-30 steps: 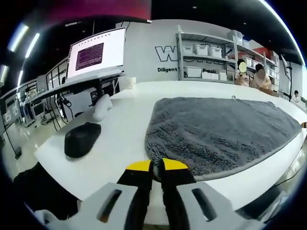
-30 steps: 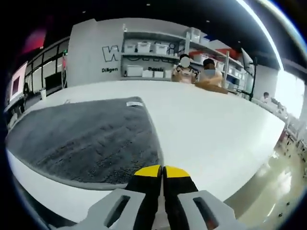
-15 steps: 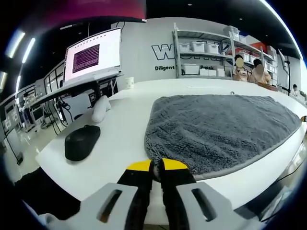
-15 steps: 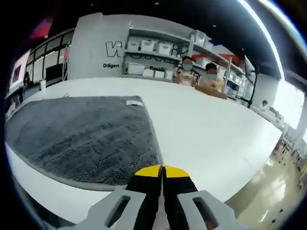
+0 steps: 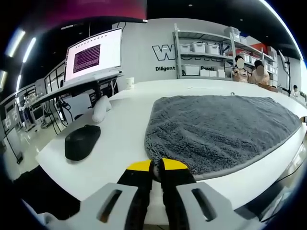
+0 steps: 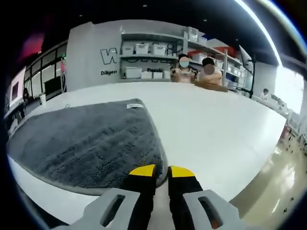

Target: Open the folded towel by lifting each exposed corner and separating the folded layers until the towel lies flat within the target outline without major curled edges

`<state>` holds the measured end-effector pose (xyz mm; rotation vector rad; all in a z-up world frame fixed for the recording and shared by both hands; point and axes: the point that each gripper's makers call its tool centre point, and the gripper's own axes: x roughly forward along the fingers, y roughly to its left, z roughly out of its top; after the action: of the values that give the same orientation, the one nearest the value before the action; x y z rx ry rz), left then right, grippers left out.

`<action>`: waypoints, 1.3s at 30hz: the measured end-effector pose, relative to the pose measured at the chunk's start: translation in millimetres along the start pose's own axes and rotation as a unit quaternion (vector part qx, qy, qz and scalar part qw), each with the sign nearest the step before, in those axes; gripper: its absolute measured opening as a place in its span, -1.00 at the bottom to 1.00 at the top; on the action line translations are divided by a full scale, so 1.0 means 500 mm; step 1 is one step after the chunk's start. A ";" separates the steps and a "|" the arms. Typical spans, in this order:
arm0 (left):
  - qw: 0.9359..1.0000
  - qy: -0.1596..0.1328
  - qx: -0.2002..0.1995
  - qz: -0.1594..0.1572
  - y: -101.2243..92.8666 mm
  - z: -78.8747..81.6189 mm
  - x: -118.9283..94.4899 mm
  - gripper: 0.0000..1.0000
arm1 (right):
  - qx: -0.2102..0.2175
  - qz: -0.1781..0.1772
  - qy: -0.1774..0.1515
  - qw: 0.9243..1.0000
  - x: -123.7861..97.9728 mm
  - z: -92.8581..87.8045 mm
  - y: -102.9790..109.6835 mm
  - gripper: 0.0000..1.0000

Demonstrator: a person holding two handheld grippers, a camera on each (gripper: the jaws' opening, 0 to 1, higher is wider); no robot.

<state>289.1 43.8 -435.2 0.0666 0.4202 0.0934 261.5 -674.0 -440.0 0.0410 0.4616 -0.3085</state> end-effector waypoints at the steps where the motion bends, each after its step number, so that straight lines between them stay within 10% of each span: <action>1: 1.000 0.000 0.000 0.000 0.000 0.000 0.000 -0.88 | 0.005 0.001 0.000 1.000 -0.001 -0.001 -0.001 -0.94; 39: 0.997 0.034 0.066 0.017 0.010 0.000 -0.005 -0.93 | -0.108 -0.043 0.017 0.993 -0.003 0.001 -0.013 -1.00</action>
<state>286.2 48.4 -433.7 0.2016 0.4939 0.1006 258.5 -679.7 -438.8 -0.1843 0.5286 -0.3412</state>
